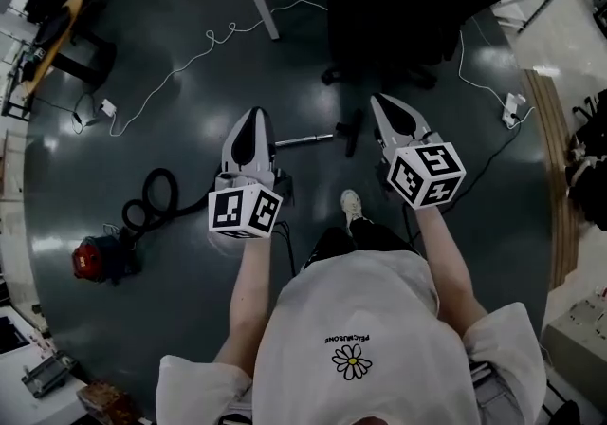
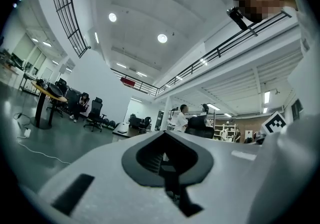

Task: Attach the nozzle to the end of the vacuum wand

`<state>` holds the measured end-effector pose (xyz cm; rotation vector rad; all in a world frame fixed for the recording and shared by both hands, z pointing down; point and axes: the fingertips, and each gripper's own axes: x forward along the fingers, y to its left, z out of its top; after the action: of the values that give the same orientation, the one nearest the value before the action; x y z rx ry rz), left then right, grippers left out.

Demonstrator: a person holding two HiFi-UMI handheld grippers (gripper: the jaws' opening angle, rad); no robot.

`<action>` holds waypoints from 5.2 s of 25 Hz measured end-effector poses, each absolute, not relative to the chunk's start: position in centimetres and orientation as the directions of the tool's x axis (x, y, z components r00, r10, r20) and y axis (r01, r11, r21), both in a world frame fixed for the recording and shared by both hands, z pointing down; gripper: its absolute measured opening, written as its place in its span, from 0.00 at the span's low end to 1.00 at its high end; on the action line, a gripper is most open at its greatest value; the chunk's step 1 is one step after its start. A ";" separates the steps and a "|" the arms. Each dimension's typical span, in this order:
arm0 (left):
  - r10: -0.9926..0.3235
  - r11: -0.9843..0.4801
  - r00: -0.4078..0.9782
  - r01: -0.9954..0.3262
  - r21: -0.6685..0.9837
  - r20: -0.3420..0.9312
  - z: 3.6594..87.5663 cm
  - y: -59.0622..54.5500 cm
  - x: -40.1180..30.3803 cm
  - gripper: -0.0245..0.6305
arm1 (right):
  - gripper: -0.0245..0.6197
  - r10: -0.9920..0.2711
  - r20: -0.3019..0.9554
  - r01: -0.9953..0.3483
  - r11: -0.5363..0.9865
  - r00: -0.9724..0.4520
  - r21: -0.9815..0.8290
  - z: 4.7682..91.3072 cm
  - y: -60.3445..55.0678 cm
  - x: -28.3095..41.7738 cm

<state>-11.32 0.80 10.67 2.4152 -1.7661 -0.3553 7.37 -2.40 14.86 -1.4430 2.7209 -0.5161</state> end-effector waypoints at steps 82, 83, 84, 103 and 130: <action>-0.205 -0.956 0.485 -0.287 -0.066 0.850 107.3 -19.4 -14.6 0.34 | 0.30 -0.222 0.884 0.108 0.951 -0.410 0.289 102.2 -21.2 -0.6; -0.208 -0.953 0.504 -0.297 -0.058 0.838 106.9 -19.7 -14.3 0.34 | 0.30 -0.235 0.875 0.121 0.943 -0.423 0.311 102.5 -21.7 -0.5; -0.210 -0.951 0.528 -0.306 -0.047 0.823 106.5 -19.9 -13.8 0.34 | 0.30 -0.242 0.871 0.128 0.938 -0.428 0.323 102.7 -22.2 -0.4; -0.277 -0.942 0.534 -0.315 -0.117 0.799 104.1 -19.7 -15.7 0.17 | 0.29 -0.149 0.874 0.110 0.968 -0.463 0.224 106.9 -17.2 -1.8; -0.971 -0.230 0.201 -0.932 0.280 -0.127 14.6 -19.2 -15.4 0.04 | 0.05 -0.818 0.246 -0.821 0.400 -0.520 -0.406 19.4 -20.9 0.5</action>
<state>-15.39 -19.20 14.56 2.3215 -1.8546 -0.4163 0.55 -20.89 19.39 -1.5421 2.6349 -0.7710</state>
